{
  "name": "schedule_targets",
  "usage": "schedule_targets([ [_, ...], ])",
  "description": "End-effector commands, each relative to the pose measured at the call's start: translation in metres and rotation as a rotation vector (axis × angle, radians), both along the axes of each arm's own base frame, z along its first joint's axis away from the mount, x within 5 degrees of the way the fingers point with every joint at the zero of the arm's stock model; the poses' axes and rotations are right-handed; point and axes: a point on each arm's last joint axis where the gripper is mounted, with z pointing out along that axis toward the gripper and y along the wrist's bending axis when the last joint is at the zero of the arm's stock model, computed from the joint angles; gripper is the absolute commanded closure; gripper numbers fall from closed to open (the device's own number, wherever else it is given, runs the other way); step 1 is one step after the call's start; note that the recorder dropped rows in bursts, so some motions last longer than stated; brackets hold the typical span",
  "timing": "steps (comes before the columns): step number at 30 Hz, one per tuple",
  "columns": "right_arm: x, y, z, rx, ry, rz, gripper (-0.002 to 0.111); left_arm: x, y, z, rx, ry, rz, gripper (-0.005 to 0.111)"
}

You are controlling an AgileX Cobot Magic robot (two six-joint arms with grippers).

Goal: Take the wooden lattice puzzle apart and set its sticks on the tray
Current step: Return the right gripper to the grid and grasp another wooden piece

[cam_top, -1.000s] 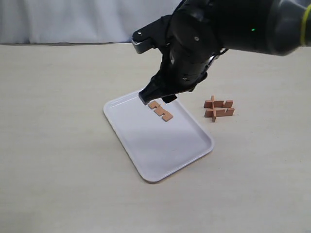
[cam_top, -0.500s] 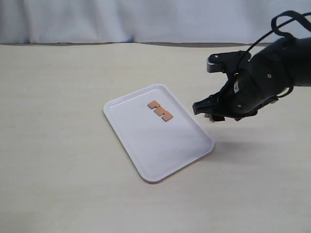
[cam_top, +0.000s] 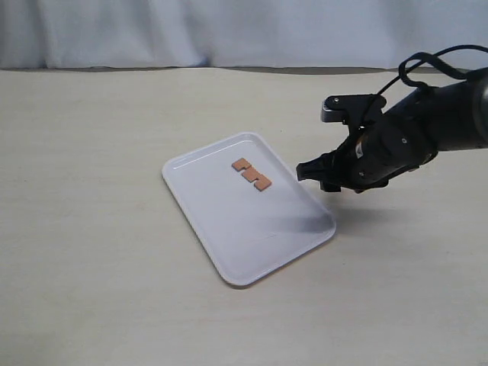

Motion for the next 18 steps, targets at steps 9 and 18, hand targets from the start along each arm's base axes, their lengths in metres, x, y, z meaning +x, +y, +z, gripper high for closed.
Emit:
schedule_targets([
  [9,0.012,-0.010,-0.014,-0.080,-0.009,-0.038,0.061,0.000,0.000,0.001,-0.003,-0.011,0.006,0.107],
  [18,0.014,-0.009,-0.015,-0.073,-0.026,-0.038,0.078,0.000,0.000,0.001,-0.003,-0.011,0.006,0.107],
])
